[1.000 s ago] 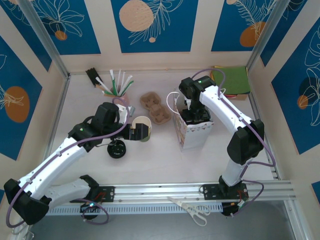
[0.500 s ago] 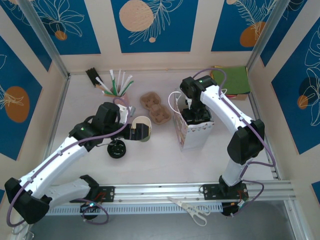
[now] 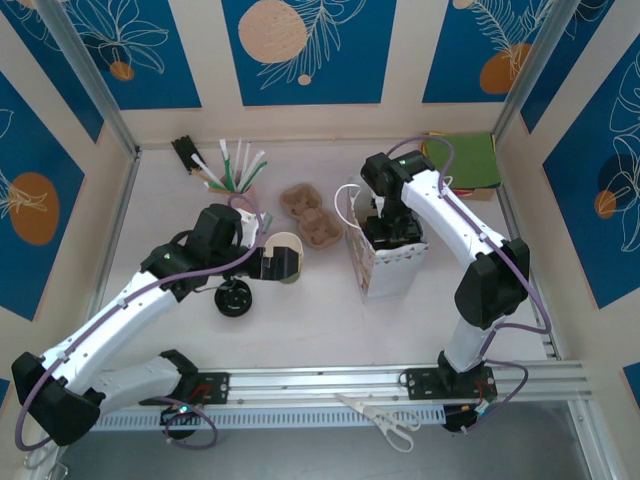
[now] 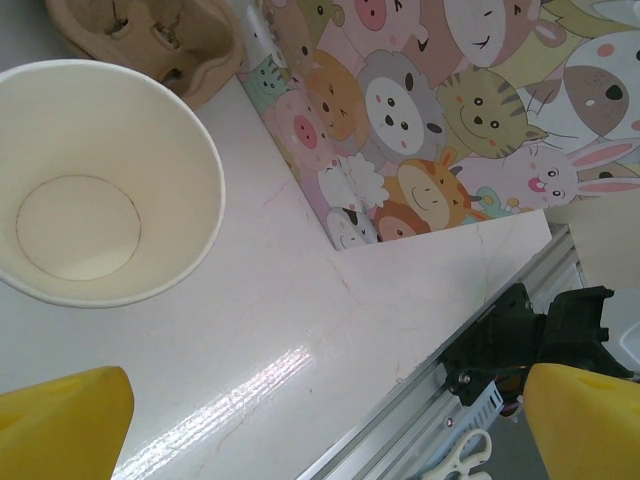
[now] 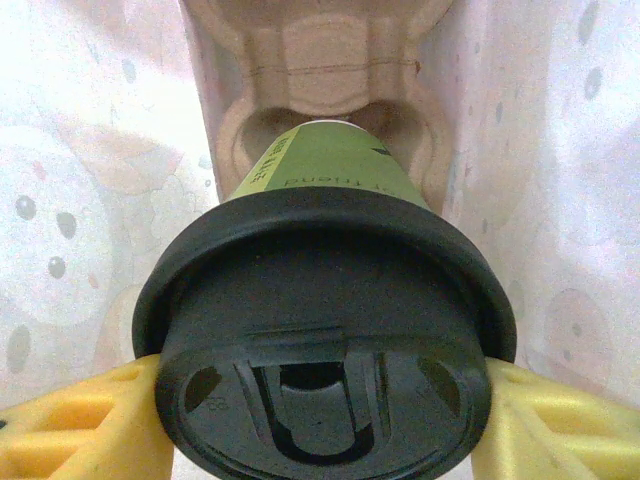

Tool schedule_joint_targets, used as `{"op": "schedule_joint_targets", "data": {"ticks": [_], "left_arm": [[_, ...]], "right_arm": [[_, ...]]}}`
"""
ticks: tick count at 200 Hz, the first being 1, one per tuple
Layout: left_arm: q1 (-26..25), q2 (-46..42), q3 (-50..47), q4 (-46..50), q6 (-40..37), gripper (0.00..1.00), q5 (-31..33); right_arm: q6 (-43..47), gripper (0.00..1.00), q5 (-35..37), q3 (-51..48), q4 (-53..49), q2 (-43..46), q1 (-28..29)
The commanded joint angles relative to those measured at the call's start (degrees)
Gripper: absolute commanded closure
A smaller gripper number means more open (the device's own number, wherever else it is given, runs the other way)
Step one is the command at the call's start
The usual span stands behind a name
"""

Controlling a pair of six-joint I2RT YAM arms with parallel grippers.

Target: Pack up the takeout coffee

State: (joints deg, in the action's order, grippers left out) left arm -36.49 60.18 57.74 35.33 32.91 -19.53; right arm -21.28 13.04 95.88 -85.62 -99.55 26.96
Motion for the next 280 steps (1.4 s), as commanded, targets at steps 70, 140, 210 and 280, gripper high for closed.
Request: {"op": "schedule_joint_targets", "data": {"ticks": [70,140,210,280], "left_arm": [[0.60,0.20,1.15,-0.53,-0.33,0.00,-1.39],[0.59,0.02,1.08,-0.37,-0.14,0.00,-1.39],[0.60,-0.05,0.89,-0.44,-0.16,0.00,-1.30],[0.62,-0.14,0.66,-0.53,-0.27,0.00,-1.35]], "right_arm": [[0.05,0.35,-2.03,-0.70,-0.16,1.55,-0.57],[-0.04,0.35,-2.44,-0.83,-0.35,1.51,-0.59],[-0.08,0.35,-3.45,0.36,-1.65,1.38,-0.86],[-0.21,0.35,-3.99,0.80,-2.27,0.87,-1.10]]}}
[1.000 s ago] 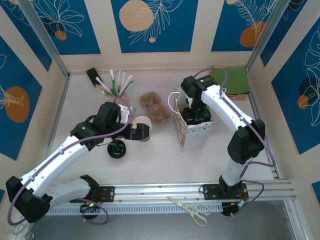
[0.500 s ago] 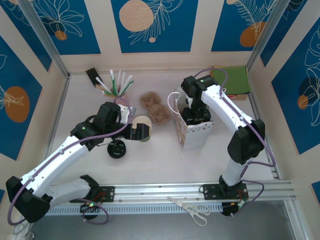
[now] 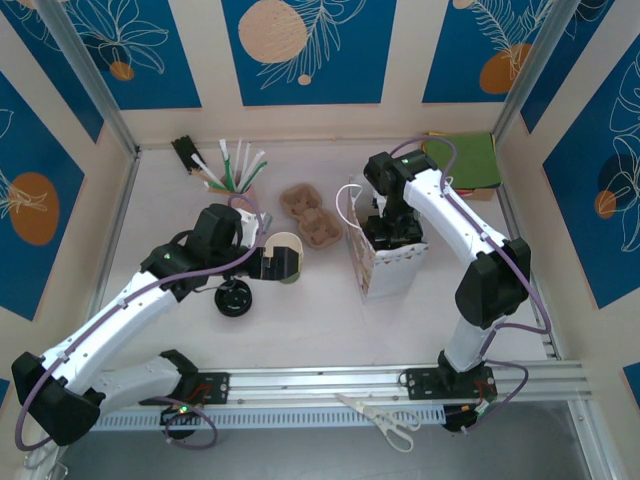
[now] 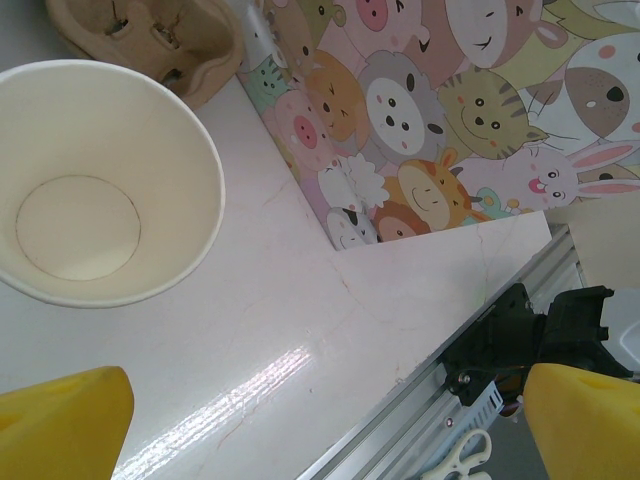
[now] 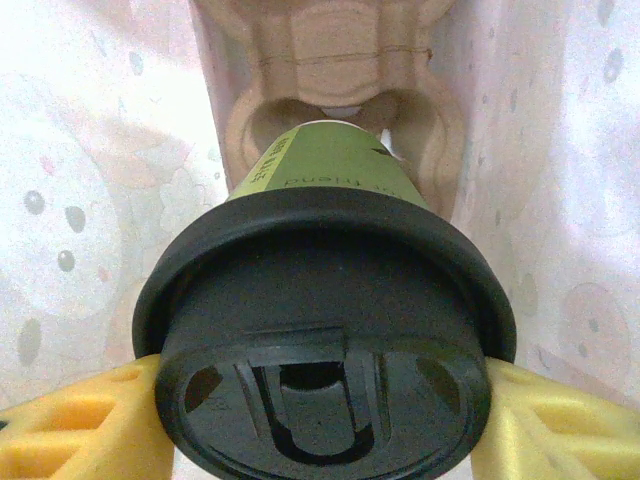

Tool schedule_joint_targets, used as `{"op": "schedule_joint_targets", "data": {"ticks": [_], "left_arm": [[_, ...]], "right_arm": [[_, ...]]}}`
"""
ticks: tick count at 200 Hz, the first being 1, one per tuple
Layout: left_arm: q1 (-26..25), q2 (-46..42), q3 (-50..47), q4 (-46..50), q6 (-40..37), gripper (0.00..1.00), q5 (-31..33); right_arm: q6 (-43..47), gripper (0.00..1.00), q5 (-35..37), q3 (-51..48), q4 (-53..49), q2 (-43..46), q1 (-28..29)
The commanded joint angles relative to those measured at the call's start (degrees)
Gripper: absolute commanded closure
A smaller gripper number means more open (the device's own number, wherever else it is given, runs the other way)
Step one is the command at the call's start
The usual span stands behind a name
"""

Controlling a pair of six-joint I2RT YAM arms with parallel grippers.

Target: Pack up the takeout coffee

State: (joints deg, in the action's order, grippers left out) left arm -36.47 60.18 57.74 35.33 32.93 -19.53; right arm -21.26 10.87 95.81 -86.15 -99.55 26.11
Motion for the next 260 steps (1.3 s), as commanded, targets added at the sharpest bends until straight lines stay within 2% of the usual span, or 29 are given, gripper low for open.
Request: {"op": "schedule_joint_targets", "data": {"ticks": [1,260], "left_arm": [[0.56,-0.15,0.60,-0.53,-0.31,0.00,-1.37],[0.55,0.22,0.83,-0.97,-0.59,0.00,-1.74]], "right_arm": [[-0.26,0.35,-1.82,0.87,-1.79,0.86,-0.21],[-1.67,0.35,-1.65,-0.72,-1.63,2.01,0.57]]}}
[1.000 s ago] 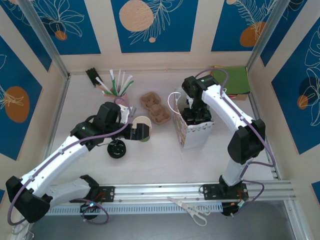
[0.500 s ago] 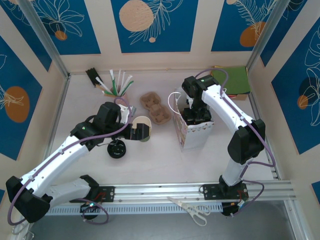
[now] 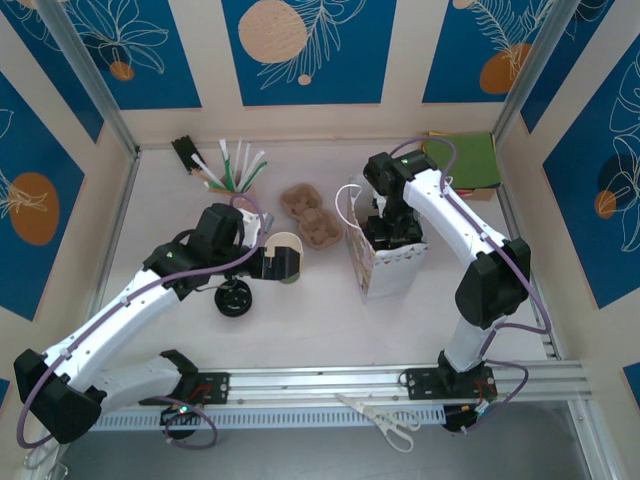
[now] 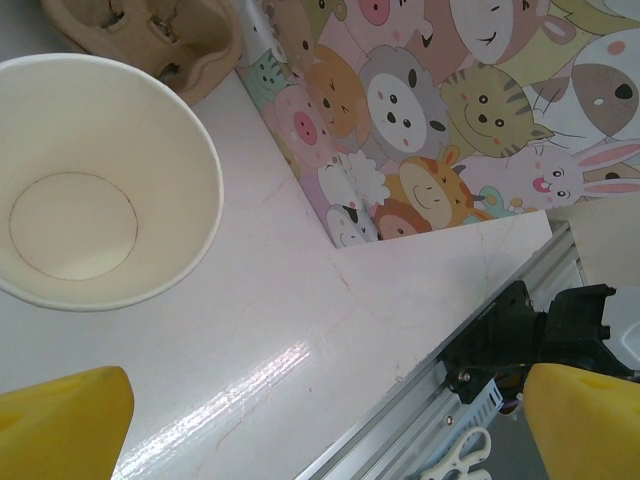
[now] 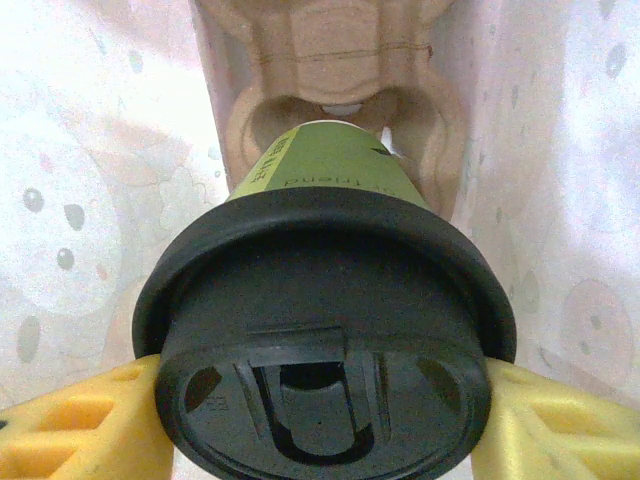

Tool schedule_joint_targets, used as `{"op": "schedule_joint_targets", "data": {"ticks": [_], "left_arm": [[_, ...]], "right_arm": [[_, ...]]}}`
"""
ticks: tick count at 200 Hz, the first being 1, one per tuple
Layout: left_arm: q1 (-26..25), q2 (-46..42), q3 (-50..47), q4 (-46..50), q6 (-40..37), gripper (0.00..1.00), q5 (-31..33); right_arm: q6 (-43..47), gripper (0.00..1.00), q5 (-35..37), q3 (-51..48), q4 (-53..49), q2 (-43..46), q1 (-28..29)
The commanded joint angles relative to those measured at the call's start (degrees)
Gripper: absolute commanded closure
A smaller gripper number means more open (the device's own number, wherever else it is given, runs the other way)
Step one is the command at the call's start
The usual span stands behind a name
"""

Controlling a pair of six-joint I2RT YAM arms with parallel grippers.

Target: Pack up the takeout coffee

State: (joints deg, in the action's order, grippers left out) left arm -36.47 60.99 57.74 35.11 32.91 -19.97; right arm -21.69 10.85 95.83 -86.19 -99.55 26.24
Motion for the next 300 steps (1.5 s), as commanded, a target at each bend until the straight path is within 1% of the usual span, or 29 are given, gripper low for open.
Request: {"op": "schedule_joint_targets", "data": {"ticks": [1,300], "left_arm": [[0.53,-0.64,0.86,-0.70,-0.61,0.00,-1.30],[0.59,-0.96,0.50,-0.66,-0.36,0.00,-1.53]], "right_arm": [[-1.20,0.35,-1.58,-0.78,-1.60,2.04,0.41],[-0.19,0.36,-0.92,-1.81,-0.10,1.60,-0.84]]}}
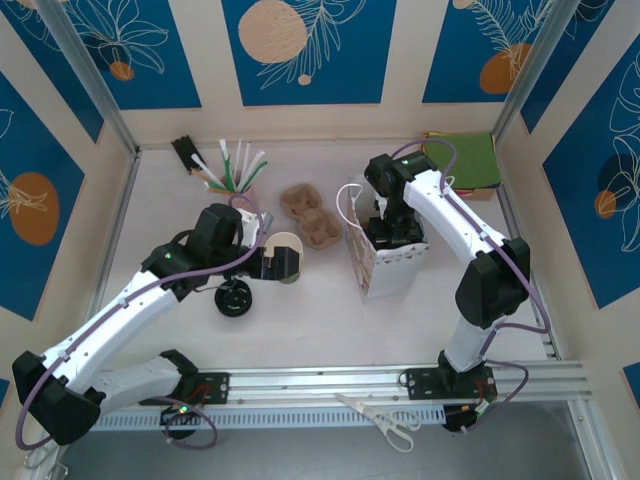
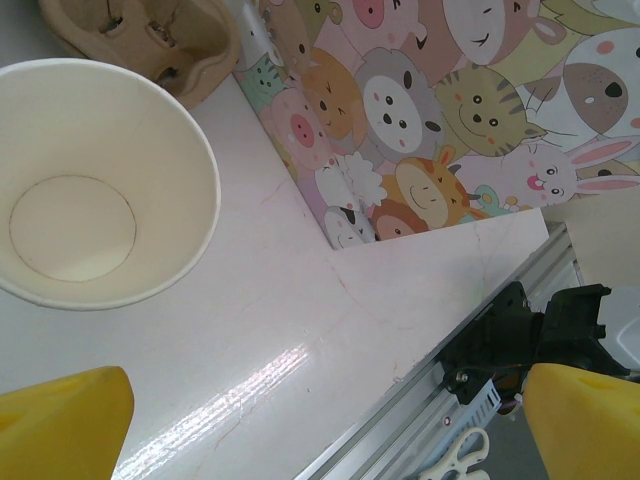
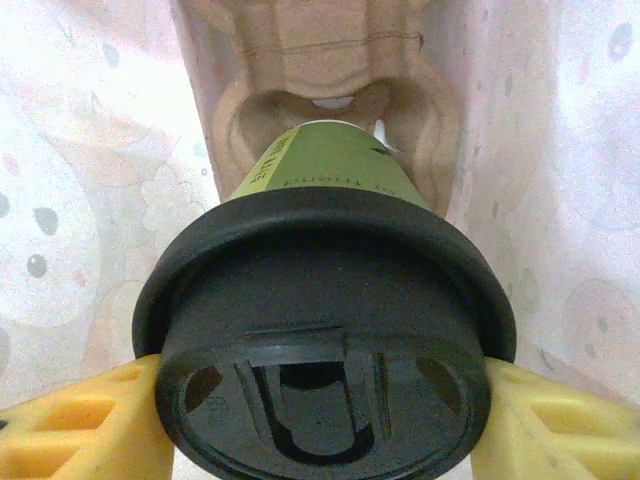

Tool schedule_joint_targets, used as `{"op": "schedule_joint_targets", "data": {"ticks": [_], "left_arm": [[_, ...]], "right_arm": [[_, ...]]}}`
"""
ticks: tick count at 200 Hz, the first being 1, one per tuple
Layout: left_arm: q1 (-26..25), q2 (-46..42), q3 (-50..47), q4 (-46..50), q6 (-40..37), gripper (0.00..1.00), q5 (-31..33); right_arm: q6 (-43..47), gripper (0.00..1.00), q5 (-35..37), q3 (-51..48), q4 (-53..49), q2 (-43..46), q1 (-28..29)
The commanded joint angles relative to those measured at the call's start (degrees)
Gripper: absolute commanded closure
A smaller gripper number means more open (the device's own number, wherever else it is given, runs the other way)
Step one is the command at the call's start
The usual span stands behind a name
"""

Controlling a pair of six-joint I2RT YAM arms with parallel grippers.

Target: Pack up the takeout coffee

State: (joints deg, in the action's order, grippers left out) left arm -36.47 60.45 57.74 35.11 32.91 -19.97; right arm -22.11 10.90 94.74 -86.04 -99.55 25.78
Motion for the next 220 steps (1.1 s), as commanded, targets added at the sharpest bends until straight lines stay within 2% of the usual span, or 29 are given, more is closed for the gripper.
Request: {"op": "schedule_joint_targets", "data": {"ticks": [1,220], "left_arm": [[0.60,-0.42,0.52,-0.66,-0.37,0.00,-1.50],[0.60,0.55,1.07,-0.57,-0.04,0.00,-1.30]], "right_arm": [[0.22,0.35,-0.96,-0.70,-0.26,1.57,-0.38],[1.28,0.35,-1.44,0.43,0.15,0.04,-1.34]]}}
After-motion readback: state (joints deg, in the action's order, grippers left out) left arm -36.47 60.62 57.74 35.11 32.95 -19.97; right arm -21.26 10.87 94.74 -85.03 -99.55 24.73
